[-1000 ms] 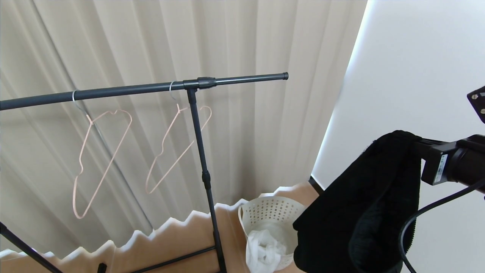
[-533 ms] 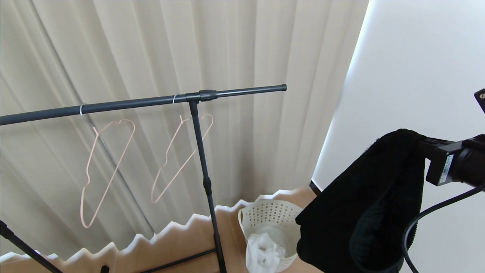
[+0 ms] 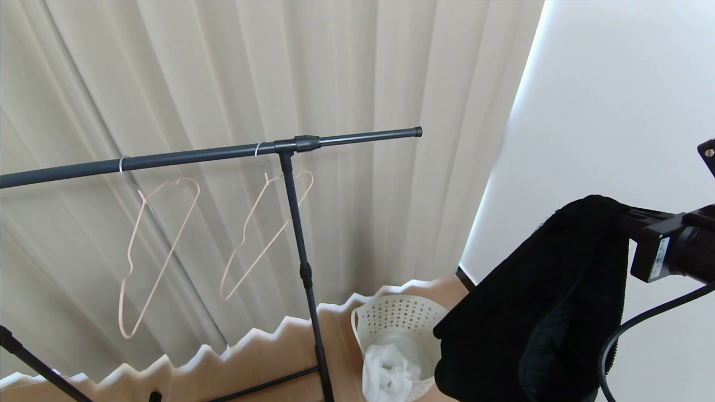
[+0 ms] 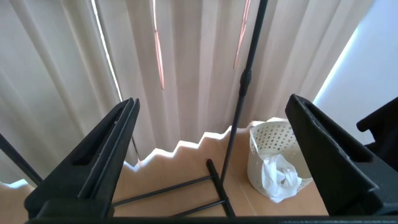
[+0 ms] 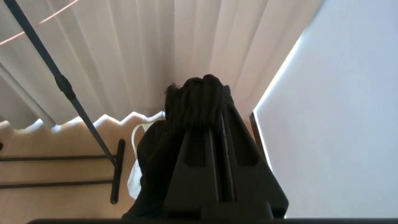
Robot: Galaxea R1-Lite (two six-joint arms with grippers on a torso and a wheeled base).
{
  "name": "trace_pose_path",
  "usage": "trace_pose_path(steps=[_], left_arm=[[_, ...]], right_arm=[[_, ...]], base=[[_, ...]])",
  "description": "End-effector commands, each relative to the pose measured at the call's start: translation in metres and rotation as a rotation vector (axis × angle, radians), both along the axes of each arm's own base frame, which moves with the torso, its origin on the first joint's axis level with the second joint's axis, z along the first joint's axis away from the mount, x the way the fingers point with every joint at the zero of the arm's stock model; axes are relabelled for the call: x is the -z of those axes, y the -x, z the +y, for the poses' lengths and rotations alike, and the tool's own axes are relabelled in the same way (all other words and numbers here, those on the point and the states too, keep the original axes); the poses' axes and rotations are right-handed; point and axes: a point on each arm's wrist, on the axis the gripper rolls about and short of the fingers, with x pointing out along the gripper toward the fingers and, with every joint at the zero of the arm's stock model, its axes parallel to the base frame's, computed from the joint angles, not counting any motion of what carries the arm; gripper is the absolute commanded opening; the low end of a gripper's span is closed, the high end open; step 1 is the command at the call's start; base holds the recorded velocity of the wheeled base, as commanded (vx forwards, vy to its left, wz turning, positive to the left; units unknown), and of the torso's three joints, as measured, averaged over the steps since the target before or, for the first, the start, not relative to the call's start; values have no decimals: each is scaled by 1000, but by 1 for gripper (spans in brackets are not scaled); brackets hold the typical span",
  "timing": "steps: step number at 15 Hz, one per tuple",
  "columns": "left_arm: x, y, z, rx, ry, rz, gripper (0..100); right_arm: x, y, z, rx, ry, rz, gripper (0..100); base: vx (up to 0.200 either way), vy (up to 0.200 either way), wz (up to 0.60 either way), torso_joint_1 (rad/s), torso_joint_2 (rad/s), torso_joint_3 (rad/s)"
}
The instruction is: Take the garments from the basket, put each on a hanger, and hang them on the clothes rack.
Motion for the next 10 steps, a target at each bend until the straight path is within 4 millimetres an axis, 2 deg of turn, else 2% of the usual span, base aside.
trace_pose_path(steps=[1, 5, 9, 10], left_arm=[[0, 0, 0, 0, 1, 0, 100], [0, 0, 0, 0, 2, 0, 100], [0, 0, 0, 0, 5, -2, 100], [0, 0, 0, 0, 7, -2, 100]], right_arm=[[0, 1, 0, -1, 0, -3, 0], [2, 1, 0, -1, 3, 1, 0], [2, 1, 0, -1, 1, -8, 0], [2, 1, 0, -3, 0, -10, 0]], base=[[0, 0, 600, 2, -2, -2], [0, 0, 600, 11, 0, 4], [0, 0, 0, 0, 0, 0], [-200, 0, 0, 2, -2, -12]])
